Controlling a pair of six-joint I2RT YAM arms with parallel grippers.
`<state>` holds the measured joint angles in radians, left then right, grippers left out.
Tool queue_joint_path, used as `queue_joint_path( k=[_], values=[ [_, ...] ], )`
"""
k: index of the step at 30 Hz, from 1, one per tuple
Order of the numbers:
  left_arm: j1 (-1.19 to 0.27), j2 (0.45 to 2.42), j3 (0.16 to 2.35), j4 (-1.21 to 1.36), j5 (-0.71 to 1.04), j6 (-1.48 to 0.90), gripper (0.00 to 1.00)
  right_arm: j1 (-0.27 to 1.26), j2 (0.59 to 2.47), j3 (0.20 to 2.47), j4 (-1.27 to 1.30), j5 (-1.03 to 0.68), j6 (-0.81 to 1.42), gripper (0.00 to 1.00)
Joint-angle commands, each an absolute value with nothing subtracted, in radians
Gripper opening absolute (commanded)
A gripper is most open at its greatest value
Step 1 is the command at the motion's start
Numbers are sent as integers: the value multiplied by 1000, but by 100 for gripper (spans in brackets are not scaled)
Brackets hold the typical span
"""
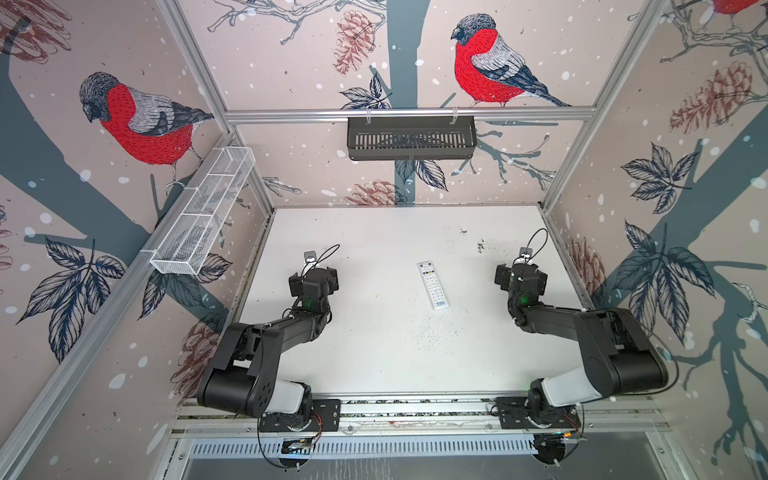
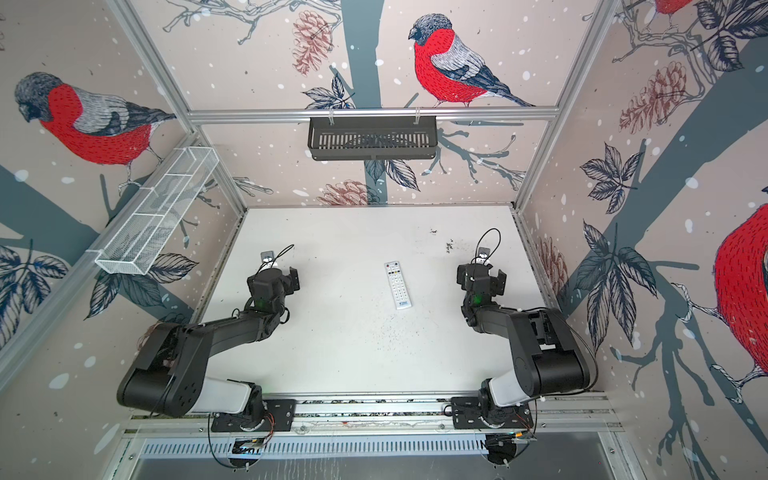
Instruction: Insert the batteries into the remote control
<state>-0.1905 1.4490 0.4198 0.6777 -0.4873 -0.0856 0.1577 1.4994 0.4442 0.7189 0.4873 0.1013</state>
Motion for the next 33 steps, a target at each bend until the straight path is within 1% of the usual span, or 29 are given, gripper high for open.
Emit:
queue_joint_path(
  k=[1, 6, 11, 13, 15, 17, 19, 20, 24, 28, 31, 33],
  values=[
    [-184, 1477, 429, 815, -528, -60, 96, 171, 1487, 426, 842, 513, 69, 99],
    [-177, 1493, 425, 865, -526, -45, 97, 159, 1449, 377, 891, 514, 89, 99],
    [-127, 1484, 410, 885, -544, -74, 96, 125, 1414, 334, 941, 451, 95, 100],
    [-93, 1483, 415, 871, -522, -94, 96, 119, 1403, 321, 955, 441, 97, 99],
    [-81, 1482, 393, 934, -507, -84, 96, 119, 1389, 274, 1038, 436, 83, 100],
    [-68, 1492, 354, 1035, -478, -86, 96, 103, 1417, 203, 1210, 421, 78, 99],
    [-58, 1521, 355, 1061, -451, -85, 96, 76, 1448, 238, 1160, 384, 103, 100],
    [-59, 1524, 372, 1024, -436, -83, 96, 69, 1469, 259, 1137, 370, 103, 99],
    [-57, 1519, 358, 1050, -411, -76, 96, 51, 1478, 260, 1140, 342, 115, 99],
    [-58, 1516, 252, 1234, -365, -60, 96, 51, 1477, 264, 1131, 342, 117, 99],
    [-64, 1570, 199, 1400, -362, -38, 97, 51, 1476, 262, 1133, 342, 116, 100],
    [-64, 1546, 222, 1306, -361, -45, 97, 51, 1477, 262, 1134, 341, 116, 99]
  ],
)
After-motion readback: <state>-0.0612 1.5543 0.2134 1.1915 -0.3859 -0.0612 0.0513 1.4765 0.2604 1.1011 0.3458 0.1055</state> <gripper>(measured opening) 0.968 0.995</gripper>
